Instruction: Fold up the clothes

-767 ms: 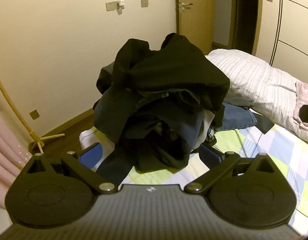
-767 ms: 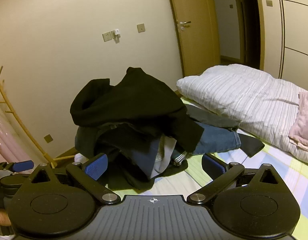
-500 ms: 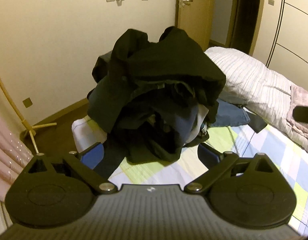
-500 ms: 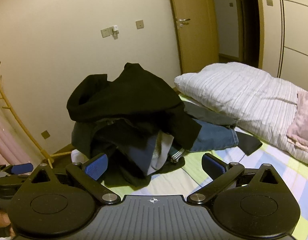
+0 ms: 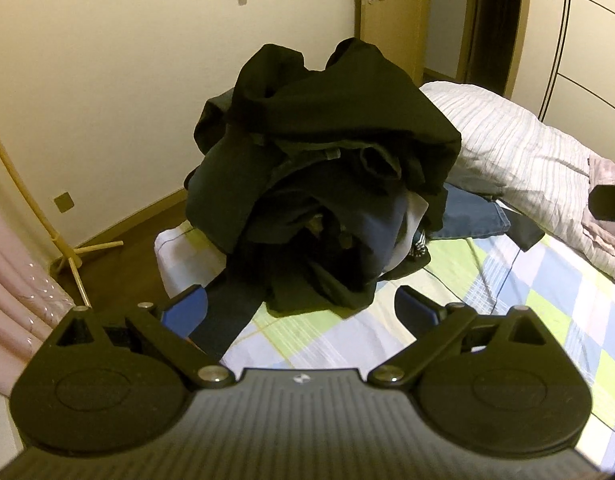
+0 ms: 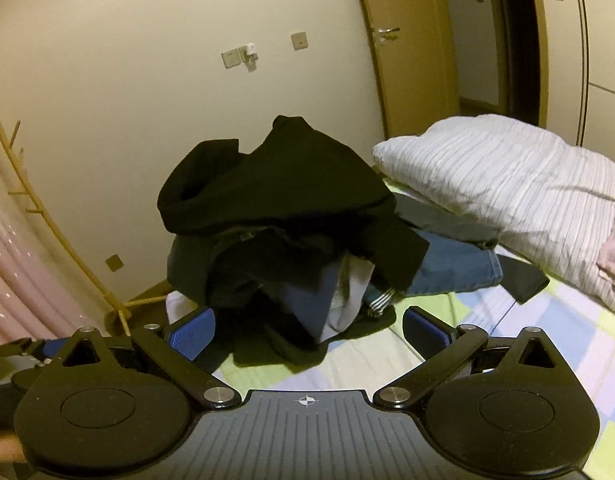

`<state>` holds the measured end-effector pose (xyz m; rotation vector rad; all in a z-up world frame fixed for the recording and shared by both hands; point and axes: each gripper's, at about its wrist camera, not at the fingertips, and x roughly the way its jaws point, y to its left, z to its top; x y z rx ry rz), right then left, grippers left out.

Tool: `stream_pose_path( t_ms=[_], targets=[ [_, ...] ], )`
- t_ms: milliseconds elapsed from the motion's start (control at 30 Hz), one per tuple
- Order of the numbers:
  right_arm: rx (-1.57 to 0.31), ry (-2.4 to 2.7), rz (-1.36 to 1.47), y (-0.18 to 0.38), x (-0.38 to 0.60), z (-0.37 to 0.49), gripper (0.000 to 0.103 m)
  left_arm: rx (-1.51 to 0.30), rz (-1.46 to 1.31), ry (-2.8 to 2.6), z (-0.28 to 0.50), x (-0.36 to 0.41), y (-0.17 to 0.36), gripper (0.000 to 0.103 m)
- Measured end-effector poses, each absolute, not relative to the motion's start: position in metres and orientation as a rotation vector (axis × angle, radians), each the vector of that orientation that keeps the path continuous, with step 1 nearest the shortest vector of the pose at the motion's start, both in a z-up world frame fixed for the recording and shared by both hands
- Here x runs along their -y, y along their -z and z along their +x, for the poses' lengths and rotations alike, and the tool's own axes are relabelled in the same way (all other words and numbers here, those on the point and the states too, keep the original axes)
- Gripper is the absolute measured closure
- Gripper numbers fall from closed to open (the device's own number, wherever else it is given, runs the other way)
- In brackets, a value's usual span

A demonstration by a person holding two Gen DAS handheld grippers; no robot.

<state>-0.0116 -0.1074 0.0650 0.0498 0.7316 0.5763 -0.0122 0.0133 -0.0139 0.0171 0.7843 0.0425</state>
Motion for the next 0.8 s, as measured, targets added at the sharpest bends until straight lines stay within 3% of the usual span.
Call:
stream_pose_path(
  t_ms=[800],
  targets=[
    [-0.769,-0.485,0.059,-0.0544,0.1115,-0.0105,0.001,-0.692,-0.002,0.013,-0.0228,-0.0183,0.0063,0.003]
  ],
)
